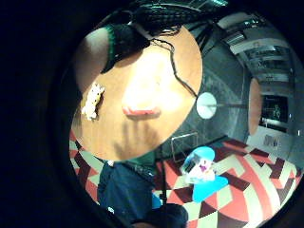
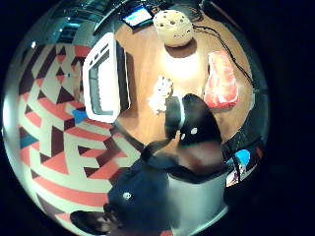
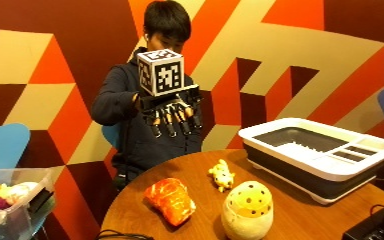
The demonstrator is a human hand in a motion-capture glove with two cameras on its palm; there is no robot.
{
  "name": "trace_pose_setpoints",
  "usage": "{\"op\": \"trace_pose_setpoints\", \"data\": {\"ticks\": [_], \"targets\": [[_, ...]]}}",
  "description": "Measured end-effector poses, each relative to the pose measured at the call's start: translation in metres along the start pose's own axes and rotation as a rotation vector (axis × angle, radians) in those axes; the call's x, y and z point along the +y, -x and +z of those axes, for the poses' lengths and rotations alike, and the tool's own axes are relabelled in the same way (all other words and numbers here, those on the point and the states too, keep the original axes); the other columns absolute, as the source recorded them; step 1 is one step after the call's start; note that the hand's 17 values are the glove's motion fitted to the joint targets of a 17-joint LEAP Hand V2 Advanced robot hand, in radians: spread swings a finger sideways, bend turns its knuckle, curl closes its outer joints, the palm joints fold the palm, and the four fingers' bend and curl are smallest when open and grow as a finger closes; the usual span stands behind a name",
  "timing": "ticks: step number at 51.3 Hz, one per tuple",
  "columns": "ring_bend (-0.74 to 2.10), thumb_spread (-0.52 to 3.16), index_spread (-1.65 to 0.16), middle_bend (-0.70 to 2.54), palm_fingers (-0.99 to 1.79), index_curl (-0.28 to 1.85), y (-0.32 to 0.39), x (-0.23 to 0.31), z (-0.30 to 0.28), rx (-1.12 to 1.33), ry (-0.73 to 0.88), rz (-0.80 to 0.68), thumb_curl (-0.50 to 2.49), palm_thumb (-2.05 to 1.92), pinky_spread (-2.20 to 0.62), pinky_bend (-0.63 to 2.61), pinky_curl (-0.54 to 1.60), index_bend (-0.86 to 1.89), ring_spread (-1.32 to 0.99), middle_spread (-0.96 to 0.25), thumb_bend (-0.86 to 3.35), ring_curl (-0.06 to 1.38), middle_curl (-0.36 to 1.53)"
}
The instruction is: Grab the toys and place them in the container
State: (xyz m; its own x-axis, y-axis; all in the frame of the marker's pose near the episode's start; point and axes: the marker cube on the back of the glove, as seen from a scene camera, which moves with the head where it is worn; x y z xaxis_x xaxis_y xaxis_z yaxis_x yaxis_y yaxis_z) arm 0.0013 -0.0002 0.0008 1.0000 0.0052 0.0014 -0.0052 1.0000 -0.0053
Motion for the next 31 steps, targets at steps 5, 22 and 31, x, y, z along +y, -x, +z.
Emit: {"op": "trace_pose_setpoints", "data": {"ticks": [5,22,31], "targets": [[0.18,0.78,-0.14,0.16,0.07,0.07,-0.004,-0.003,0.002,0.002,-0.007,0.008,0.05,0.13,0.02,0.64,0.18,0.13,0.00,0.01,0.13,0.03,0.06],[0.19,1.34,-0.21,0.12,-0.24,0.11,-0.020,-0.029,0.023,0.031,-0.054,-0.012,0.15,0.09,0.04,0.91,0.31,0.08,0.02,0.03,0.11,0.11,0.12],[0.19,1.39,-0.22,0.12,-0.26,0.13,-0.028,-0.045,0.050,0.045,-0.042,-0.007,0.19,0.07,0.04,0.92,0.32,0.08,0.02,0.04,0.09,0.15,0.14]]}}
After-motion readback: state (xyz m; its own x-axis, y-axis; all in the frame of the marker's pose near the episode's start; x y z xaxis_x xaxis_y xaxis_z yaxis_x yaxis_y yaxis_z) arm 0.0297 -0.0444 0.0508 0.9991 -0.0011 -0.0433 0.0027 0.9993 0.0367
